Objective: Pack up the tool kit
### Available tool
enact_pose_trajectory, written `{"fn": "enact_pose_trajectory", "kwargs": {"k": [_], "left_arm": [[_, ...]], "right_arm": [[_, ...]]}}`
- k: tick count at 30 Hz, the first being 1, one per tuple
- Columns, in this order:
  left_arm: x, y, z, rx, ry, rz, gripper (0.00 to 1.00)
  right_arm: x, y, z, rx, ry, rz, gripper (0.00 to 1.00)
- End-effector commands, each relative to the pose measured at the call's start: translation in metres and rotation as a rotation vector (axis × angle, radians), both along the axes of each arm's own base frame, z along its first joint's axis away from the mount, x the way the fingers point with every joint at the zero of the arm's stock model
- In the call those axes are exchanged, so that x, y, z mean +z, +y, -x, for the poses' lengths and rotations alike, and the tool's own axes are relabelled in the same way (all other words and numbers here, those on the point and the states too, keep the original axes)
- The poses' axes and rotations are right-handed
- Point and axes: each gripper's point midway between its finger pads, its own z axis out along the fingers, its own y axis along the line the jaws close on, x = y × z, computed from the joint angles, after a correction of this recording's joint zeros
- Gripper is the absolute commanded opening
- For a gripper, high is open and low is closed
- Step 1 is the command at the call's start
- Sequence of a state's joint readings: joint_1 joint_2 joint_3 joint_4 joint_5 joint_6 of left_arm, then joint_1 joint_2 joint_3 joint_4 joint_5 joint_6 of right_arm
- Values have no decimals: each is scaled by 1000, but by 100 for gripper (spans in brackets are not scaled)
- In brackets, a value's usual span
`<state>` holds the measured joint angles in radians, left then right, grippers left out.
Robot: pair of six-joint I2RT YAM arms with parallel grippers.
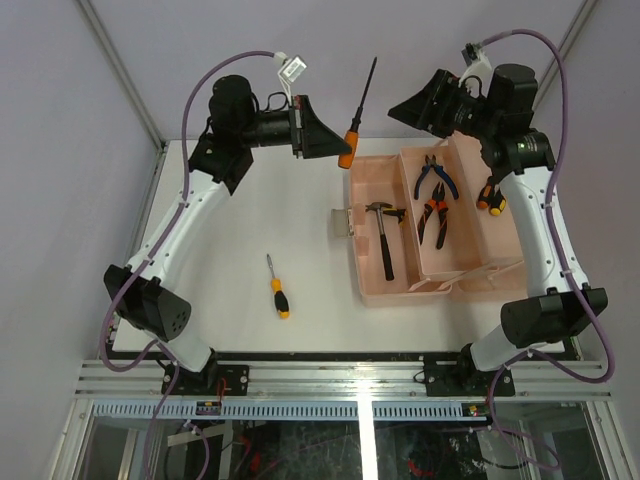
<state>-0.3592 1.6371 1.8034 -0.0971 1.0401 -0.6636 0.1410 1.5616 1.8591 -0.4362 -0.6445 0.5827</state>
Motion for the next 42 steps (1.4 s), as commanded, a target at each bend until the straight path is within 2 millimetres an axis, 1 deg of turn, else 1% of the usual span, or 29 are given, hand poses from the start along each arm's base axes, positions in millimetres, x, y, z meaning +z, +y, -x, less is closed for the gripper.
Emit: {"fn": "enact_pose_trajectory", "kwargs": {"k": [1,4,9,12,15,16,19,23,27,31,33,34,37,40,42], "left_arm": [[14,-15,18,-58,-103,25,0],[13,-20,16,-56,-99,26,0],[5,-24,-1,-16,-109,16,0],[2,-26,-9,6,-116,15,0],[5,-26,-14,31,-133,25,0],[7,-26,-15,36,-141,30,0],[8,-28,-19,43,-136,39,0],[10,-29,-20,41,-130,47,0],[18,-29,-16,32,-138,62,0],[18,-31,-10,19,-134,63,0],[18,-31,-6,10,-135,63,0],[17,-31,-4,6,-134,62,0],[17,-31,1,-2,-134,61,0],[17,-30,5,-8,-134,61,0],[15,-30,6,-6,-128,60,0]], "right_arm": [[69,22,24,93,-204,-146,74],[72,30,34,128,-220,-189,74],[78,42,53,179,-240,-227,74],[79,44,59,185,-245,-237,74],[84,43,65,183,-261,-250,74],[78,44,64,184,-246,-251,74],[76,47,66,202,-233,-269,73],[69,59,67,225,-211,-257,73],[58,74,65,247,-186,-242,72],[56,87,61,257,-189,-234,69],[61,91,60,260,-202,-224,67],[60,91,58,255,-201,-213,64],[65,89,55,237,-227,-196,54],[71,86,52,212,-252,-194,41],[72,85,51,202,-258,-198,28]]}}
